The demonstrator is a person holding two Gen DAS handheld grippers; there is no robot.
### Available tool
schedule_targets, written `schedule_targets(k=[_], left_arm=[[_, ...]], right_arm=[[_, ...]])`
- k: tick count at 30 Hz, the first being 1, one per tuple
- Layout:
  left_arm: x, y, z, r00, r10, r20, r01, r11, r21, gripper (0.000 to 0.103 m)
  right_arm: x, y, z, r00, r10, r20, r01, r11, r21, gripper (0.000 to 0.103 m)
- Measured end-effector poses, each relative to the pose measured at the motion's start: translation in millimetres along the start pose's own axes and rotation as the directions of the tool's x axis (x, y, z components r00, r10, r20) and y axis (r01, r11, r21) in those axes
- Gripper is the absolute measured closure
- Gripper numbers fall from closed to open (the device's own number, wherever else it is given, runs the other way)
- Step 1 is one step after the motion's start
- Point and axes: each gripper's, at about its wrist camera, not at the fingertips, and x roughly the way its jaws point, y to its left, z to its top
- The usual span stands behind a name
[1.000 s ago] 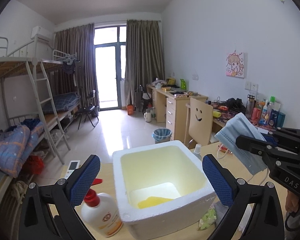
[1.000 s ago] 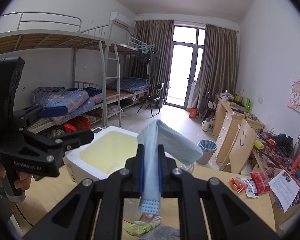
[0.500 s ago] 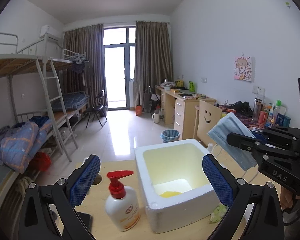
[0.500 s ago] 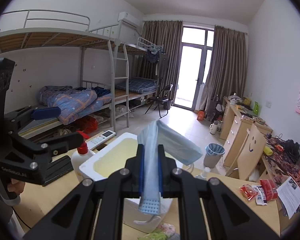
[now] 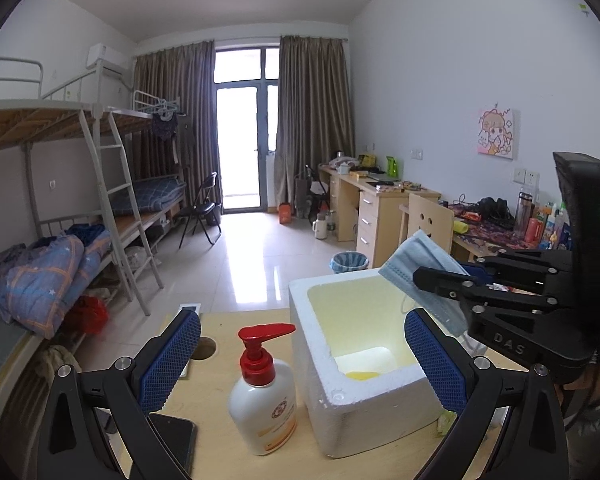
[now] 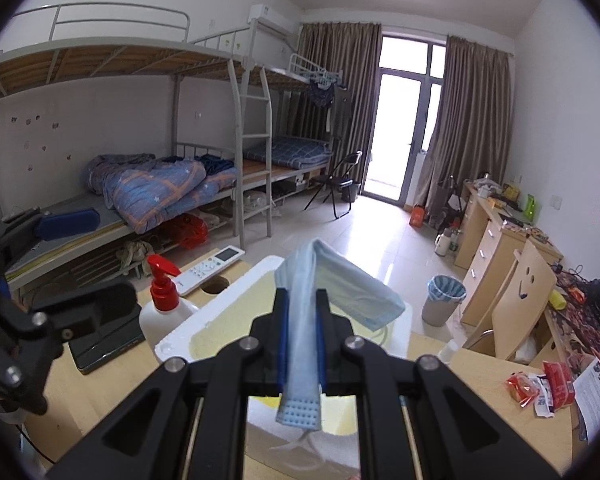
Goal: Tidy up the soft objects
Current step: 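Lower the blue mask into the foam box and open the right tool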
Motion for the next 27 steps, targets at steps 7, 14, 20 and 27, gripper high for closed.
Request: schedule_targets(k=[7,14,20,27], left_arm=[[5,5,-4,1.000,0.004,-0.014,-0.004,1.000,-0.005,0.001],[8,6,-4,1.000,0.002,-0.014,-0.002,1.000,-0.006,0.001],[7,7,-4,1.000,0.003,-0.015,-0.003,1.000,-0.011,0.001],[5,11,-3,1.000,0.010,-0.013,-0.010,1.000,-0.022,0.001]], right_arm=[[19,2,0,0.999,0.024,-0.045,-0.025,1.000,-0.002,0.088],[29,5,-4,0.995,0.030,-0.094,-0.032,0.999,-0.018,0.086],[29,8,-6,0.995,0.016,-0.103,-0.019,0.999,-0.028,0.055],[18,6,-4,0.996,-0.006,-0.087,0.003,0.999,-0.034,0.031]])
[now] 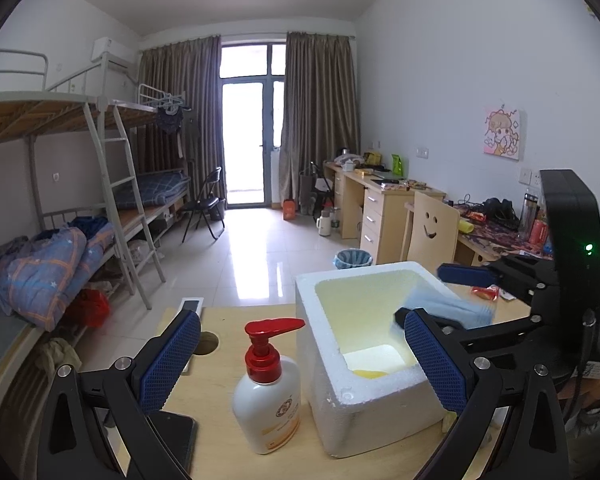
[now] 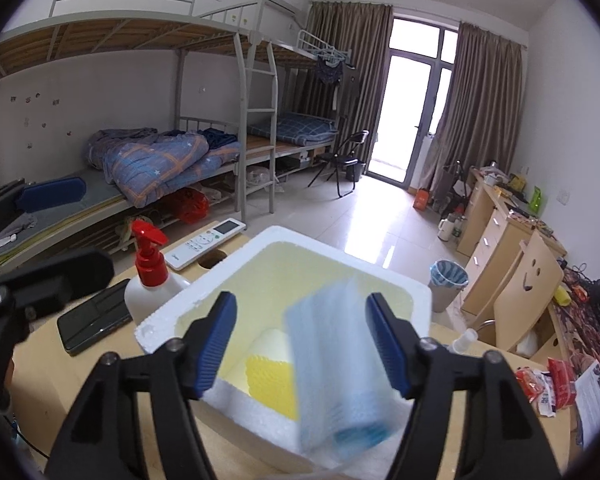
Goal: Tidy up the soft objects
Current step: 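Lower the blue mask into the foam box and open the right tool, then withdraw both tools from the box back over the table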
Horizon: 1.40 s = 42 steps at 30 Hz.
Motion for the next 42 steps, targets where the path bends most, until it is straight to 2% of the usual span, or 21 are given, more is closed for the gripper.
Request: schedule_targets(k=[14,18,25,34,42], left_arm=[[-10,-8,3,1.000,-0.001,0.006,0.001,1.000,0.007,0.001],[-19,-14,4,1.000,-0.001,0.014,0.001,1.000,0.013,0.001],[-40,-30,5,0.999,-0.009,0.042,0.007,1.000,0.029,0.001],[-73,-52,4,0.997,0.015,0.071,-0.018,0.999,0.050,0.001],[-106,-68,1,0.995,-0.012,0.103,0.007,0.999,0.053,0.001]], right_arm=[[-24,-10,1,0.999,-0.016,0.051,0.012,0.998,0.069,0.030],[-40,-13,-3,0.996,-0.042,0.084,0.034,0.995,0.096,0.016],[-84,-20,-12,0.985,-0.065,0.158,0.040,0.987,0.155,0.001],[-130,-22,-21,0.973,-0.105,0.206,0.069,0.982,0.173,0.000],[-171,-11,-39,0.960,-0.143,0.240,0.105,0.981,0.165,0.000]])
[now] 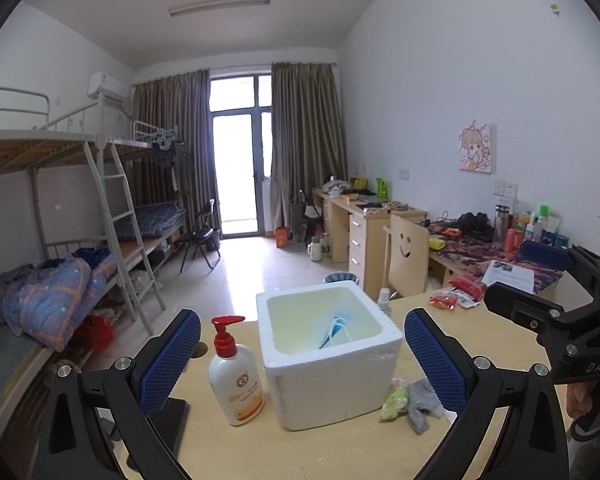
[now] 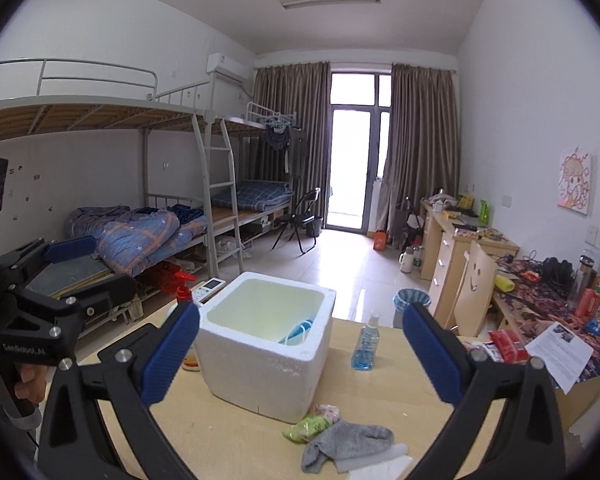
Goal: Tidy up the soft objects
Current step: 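Withdraw both tools from the box back over the table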
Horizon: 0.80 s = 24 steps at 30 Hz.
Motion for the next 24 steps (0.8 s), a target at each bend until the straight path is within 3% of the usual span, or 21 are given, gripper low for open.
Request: schedule_targets(k=[14,24], left_arm=[[-49,-22,-17,0.997,-0.025,0.067,0.025,1.000,0.001,0.001],[-63,-31,-39,0.993,-0.053,0.107,0.056,0.998,-0.025,0.001]], right_arm=[[-62,0,-29,0.996,-0.030,0.084,0.031,1.000,-0.006,0.000],[-78,-4,-56,0.992,-0.074,0.101,0.073,0.997,0.011,0.000]])
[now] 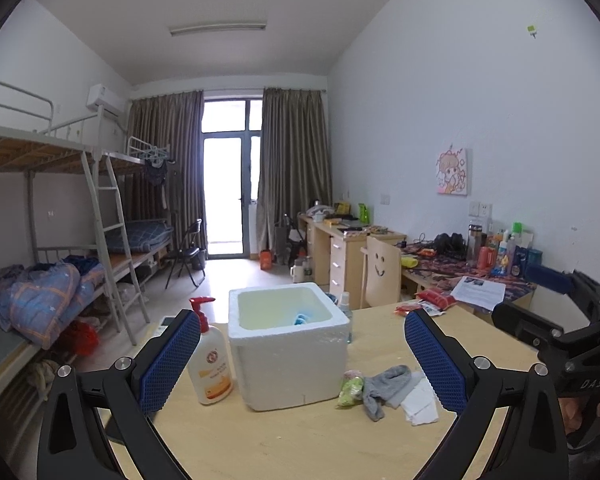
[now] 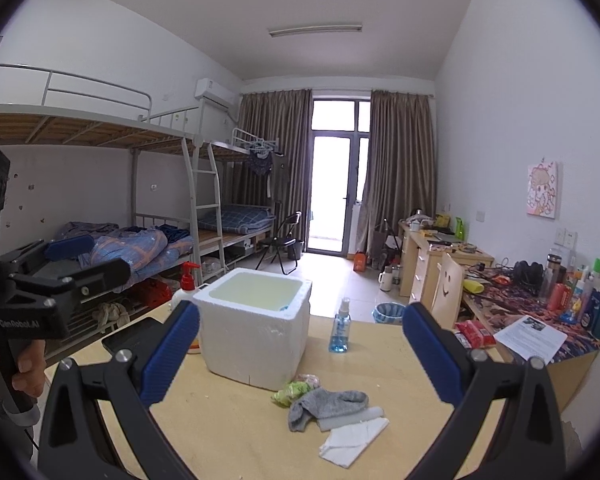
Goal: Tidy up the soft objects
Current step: 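Withdraw both tools from the box back over the table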
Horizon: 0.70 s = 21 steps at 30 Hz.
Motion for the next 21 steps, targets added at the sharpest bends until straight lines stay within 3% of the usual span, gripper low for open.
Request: schedule_targets(k=[5,21], left_arm=[[-6,-8,-18,0.999,0.023,0.034,-0.023,1.000,0.003,0.001],[1,-11,-67,0.999,0.027,0.023,-0.026,1.000,-0.007,0.001]], right_arm=[[-8,0,-15,0.999,-0.038,0.007,0.038,0.999,-0.009,0.000],[-10,-7,-58,0.997,-0.074,-0.025,0.074,0.997,0.014,0.000]])
